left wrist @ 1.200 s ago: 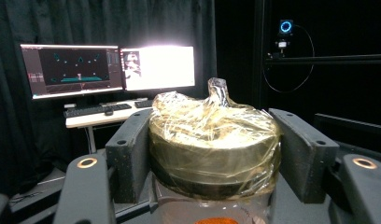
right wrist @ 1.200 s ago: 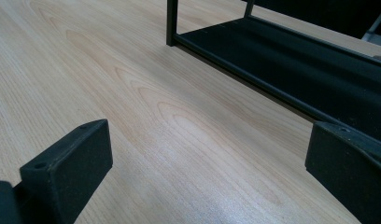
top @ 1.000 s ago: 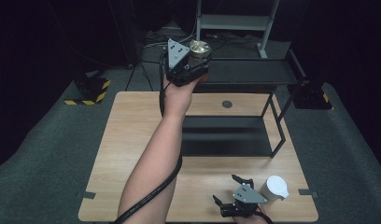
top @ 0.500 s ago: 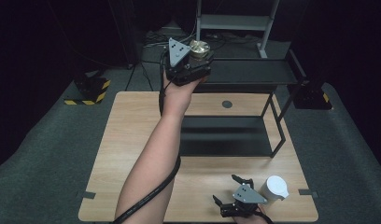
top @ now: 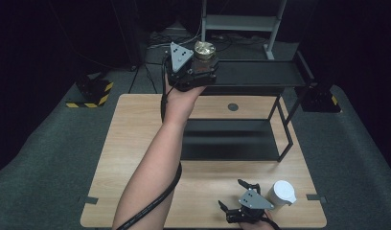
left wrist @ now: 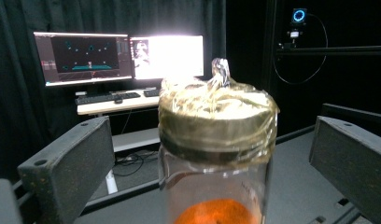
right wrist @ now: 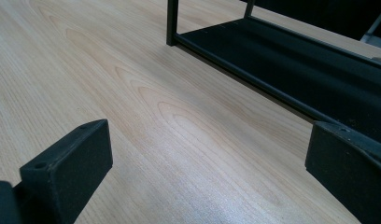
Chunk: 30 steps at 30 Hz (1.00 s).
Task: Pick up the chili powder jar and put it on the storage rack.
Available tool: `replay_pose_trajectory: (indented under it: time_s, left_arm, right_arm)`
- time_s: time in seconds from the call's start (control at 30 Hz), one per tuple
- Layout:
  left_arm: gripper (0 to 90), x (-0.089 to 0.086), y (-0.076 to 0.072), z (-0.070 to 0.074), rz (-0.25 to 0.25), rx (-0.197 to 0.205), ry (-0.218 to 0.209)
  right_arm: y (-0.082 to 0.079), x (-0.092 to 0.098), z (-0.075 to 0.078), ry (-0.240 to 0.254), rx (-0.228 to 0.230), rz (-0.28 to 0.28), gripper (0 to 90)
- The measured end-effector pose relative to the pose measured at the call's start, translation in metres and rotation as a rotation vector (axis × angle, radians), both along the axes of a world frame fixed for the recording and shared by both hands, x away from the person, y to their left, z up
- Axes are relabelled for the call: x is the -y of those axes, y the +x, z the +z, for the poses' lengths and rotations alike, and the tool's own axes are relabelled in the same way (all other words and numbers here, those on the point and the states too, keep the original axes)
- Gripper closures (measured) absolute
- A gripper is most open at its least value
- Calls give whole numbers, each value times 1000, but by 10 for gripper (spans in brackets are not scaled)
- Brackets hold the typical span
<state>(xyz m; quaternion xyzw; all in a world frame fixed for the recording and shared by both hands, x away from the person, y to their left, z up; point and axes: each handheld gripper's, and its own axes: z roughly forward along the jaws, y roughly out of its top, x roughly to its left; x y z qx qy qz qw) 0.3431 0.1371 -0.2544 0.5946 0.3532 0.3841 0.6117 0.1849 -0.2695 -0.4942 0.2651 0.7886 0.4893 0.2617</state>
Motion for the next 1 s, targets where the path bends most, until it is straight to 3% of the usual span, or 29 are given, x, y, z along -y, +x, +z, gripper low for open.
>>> replay_pose_trajectory:
  time_s: [0.5,1.0]
  left_arm:
    - [2,-24,-31,-15,-48,18,8]
    - [2,-36,-76,-36,-24,28,54]
  right_arm:
    - [-1,-2,0,-11,8,2,0]
    - [-1,-2,0,-17,10,4,0]
